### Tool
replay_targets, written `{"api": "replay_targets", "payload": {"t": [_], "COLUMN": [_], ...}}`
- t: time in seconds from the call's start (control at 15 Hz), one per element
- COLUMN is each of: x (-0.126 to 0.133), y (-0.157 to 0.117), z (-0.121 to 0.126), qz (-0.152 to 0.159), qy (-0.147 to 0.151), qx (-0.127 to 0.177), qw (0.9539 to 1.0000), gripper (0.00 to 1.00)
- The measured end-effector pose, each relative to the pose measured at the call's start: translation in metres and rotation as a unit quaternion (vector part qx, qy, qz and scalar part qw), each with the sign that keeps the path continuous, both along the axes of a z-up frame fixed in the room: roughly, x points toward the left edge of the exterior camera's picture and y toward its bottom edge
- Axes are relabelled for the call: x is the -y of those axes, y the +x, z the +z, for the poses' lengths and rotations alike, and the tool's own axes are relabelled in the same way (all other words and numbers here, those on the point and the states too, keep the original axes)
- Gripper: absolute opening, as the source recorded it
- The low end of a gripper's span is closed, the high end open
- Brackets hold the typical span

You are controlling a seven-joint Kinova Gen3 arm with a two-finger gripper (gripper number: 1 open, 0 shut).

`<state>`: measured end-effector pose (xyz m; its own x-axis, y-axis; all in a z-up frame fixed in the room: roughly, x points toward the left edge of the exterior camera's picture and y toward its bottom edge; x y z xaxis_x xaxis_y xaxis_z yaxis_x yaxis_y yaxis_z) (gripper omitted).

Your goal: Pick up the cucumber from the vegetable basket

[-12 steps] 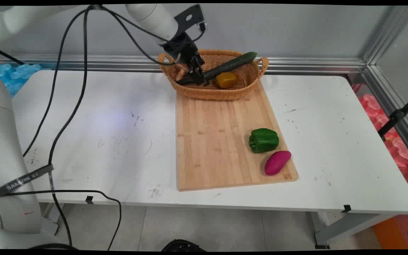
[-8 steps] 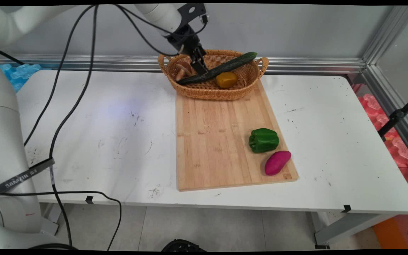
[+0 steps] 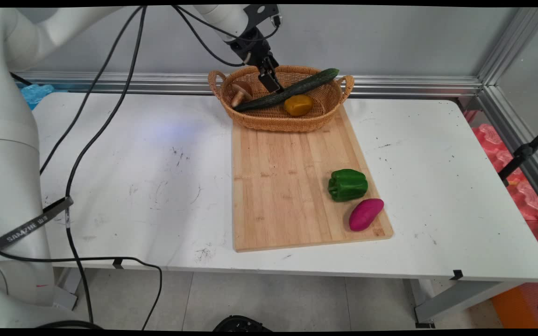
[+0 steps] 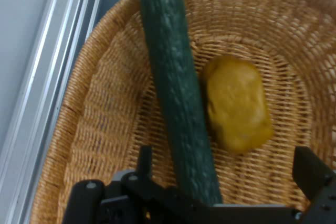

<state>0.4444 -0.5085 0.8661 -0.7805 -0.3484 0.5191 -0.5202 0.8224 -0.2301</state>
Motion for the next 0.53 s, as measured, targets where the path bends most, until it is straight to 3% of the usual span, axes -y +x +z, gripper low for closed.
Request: {"api": "replay_targets", "payload": {"t": [0.53], "x": [0.029], "y": [0.008], "z": [-0.03], "qz": [-0.006], "qy": [0.005], "qx": [0.0], "qw": [1.0], "gripper": [1.0]}}
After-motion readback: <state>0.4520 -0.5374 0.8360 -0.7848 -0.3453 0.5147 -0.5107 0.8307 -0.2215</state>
